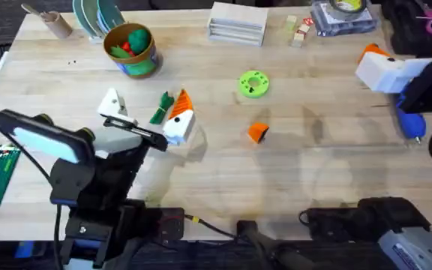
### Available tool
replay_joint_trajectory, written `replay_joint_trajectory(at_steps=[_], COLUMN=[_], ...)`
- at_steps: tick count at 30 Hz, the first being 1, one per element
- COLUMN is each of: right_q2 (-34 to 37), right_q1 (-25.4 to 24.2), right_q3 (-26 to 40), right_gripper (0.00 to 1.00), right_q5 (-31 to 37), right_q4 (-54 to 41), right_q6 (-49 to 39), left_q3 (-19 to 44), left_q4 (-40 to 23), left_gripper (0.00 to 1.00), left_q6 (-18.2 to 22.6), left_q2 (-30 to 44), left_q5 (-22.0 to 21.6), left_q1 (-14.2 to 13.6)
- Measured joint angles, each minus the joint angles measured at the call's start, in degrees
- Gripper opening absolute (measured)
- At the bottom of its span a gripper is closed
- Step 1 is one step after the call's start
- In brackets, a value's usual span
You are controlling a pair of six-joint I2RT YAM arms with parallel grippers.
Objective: Pick up the gripper from the table and insert it into the empty holder that is missing its gripper. Then pick up a screw, insert it into the mounting hole, and use the screwdriver to tighten it. Finally, clean up the table by picking up the vegetable and placing it into the bucket.
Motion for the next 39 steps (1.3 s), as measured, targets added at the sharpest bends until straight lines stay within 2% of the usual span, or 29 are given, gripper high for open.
replay_joint_trajectory(at_steps=[5, 30, 33, 39], right_q2=[-0.02, 0.00, -0.02, -0.02], right_q1=[0.00, 0.00, 0.00, 0.00], right_q3=[0.00, 0.00, 0.00, 0.00], right_gripper=[0.992, 0.991, 0.991, 0.992], right_q5=[0.00, 0.00, 0.00, 0.00], right_q4=[0.00, 0.00, 0.00, 0.00], right_q6=[0.00, 0.00, 0.00, 0.00], left_q3=[0.00, 0.02, 0.02, 0.02], left_q4=[-4.60, -4.60, -4.43, -4.10], left_gripper=[0.993, 0.992, 0.993, 0.993], left_q6=[0.00, 0.00, -0.02, 0.00], left_q2=[0.06, 0.04, 0.03, 0.04], left_q5=[-0.01, 0.39, 3.24, 15.64], left_q1=[0.00, 0.00, 0.00, 0.00])
